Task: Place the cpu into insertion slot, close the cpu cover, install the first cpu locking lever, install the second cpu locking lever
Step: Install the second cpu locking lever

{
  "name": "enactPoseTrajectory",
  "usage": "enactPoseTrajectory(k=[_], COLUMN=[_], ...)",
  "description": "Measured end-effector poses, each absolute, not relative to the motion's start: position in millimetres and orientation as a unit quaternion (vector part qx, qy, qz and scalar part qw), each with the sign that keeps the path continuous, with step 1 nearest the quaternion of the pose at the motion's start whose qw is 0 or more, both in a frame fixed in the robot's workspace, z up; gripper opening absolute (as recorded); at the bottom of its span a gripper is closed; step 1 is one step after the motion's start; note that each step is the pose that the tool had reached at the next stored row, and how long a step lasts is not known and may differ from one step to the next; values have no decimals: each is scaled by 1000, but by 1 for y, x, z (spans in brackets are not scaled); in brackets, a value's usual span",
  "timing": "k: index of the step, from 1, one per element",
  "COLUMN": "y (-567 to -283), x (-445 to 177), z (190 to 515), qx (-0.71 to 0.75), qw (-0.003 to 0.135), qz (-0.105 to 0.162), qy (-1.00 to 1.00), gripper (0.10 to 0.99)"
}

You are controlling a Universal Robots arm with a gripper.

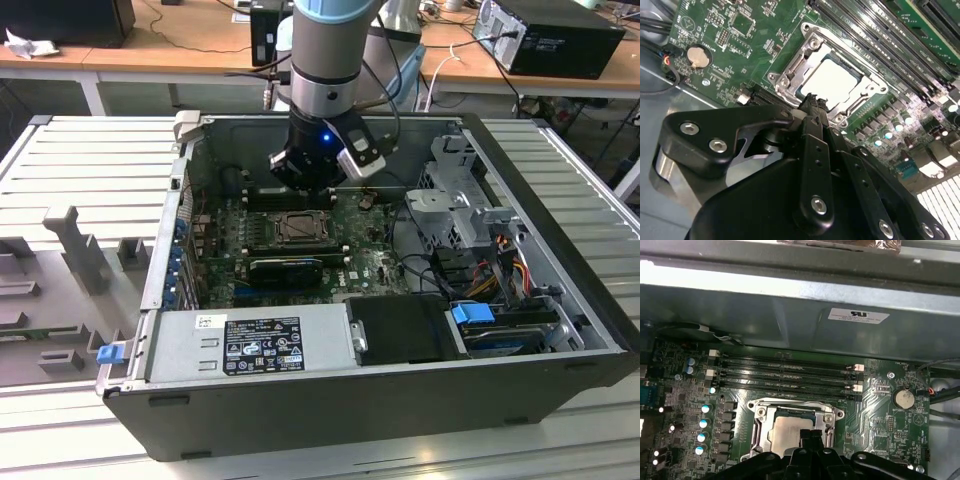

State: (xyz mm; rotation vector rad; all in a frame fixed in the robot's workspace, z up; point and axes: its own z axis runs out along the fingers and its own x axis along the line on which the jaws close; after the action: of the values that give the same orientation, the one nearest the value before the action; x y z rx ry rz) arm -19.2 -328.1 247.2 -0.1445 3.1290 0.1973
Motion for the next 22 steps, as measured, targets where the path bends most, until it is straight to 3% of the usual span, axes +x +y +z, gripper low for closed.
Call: enactPoseTrajectory(k=[22], y=[-365], x=[-21], z=[252], qx=[-46], qw=[2], qz=[64], qy=[997], gripper=[106])
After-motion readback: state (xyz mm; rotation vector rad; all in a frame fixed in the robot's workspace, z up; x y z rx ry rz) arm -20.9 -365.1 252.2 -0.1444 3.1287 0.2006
